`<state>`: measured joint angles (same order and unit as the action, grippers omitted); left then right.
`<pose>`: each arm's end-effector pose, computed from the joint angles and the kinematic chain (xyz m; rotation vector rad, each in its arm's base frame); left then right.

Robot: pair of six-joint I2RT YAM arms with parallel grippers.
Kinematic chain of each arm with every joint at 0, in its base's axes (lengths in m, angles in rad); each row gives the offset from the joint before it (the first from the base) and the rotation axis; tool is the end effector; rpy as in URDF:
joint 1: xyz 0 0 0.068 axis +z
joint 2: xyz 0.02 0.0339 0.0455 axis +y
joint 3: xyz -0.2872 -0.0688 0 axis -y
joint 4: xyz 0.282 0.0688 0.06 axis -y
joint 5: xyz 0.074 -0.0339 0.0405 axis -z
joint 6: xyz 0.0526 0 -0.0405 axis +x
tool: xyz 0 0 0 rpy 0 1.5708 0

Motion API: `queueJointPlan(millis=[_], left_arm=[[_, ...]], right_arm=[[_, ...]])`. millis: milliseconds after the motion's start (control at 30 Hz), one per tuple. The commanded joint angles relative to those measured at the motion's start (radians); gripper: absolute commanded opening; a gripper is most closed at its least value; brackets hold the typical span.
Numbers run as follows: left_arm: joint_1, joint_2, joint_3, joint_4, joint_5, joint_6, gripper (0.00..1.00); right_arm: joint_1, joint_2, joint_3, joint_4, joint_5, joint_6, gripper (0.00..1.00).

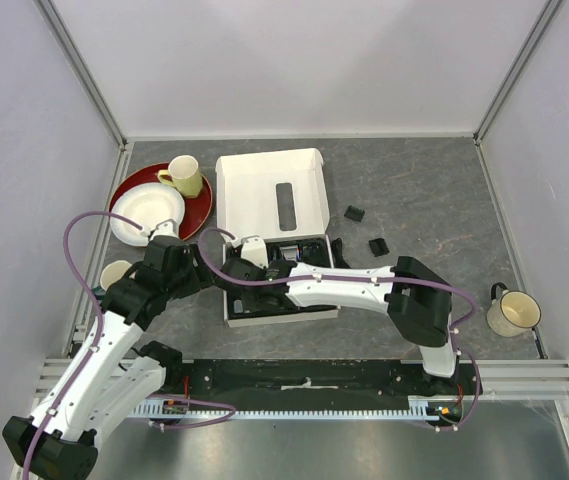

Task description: Sort the hair-cutting tools

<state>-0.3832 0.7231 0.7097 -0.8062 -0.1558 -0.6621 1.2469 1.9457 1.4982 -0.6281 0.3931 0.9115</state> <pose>0.1639 -0.0573 0.2677 -0.4066 2.3654 -0.3099 0.1667 0.4331 0.2050 -0.2990 2.5346 0.3285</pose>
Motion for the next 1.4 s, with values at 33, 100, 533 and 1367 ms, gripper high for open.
queueJointPlan(millis=[33, 100, 533, 1367], left_arm=[[-0.002, -0.011, 0.011, 0.030, -0.018, 0.038, 0.77], [0.000, -0.013, 0.011, 0.030, -0.018, 0.038, 0.77], [0.000, -0.013, 0.011, 0.030, -0.021, 0.033, 0.77], [0.000, -0.010, 0.011, 0.029, -0.019, 0.033, 0.78]], right_arm=[[0.014, -0.053, 0.060, -0.028, 0.027, -0.069, 0.00], [0.014, -0.053, 0.059, -0.024, 0.010, -0.076, 0.00], [0.017, 0.016, 0.004, 0.056, -0.069, -0.082, 0.00], [0.016, -0.194, -0.029, 0.021, 0.111, -0.054, 0.07]])
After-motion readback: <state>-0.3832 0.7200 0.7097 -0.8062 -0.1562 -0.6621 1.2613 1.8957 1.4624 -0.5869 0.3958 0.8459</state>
